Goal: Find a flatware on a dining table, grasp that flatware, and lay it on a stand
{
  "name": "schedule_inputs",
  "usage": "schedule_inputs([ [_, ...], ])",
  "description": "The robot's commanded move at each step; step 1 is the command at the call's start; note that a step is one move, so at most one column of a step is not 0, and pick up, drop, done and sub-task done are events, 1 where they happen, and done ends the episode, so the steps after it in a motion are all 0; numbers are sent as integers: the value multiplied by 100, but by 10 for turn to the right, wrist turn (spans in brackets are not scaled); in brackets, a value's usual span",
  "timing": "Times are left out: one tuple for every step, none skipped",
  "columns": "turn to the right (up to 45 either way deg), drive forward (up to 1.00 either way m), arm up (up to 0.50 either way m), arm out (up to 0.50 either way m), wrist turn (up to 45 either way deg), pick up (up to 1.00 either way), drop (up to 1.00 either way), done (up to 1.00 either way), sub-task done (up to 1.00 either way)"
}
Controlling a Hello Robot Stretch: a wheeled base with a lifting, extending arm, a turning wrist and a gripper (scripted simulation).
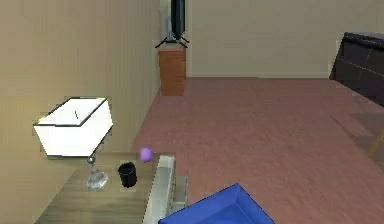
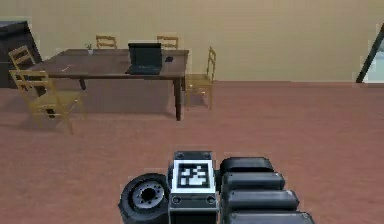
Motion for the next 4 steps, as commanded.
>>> schedule_inputs([
  [0, 30, 0, 0, 0, 0, 0, 0, 0],
  [450, 0, 0, 0, 0, 0, 0, 0, 0],
  [450, 0, 0, 0, 0, 0, 0, 0, 0],
  [450, 0, 0, 0, 0, 0, 0, 0, 0],
])
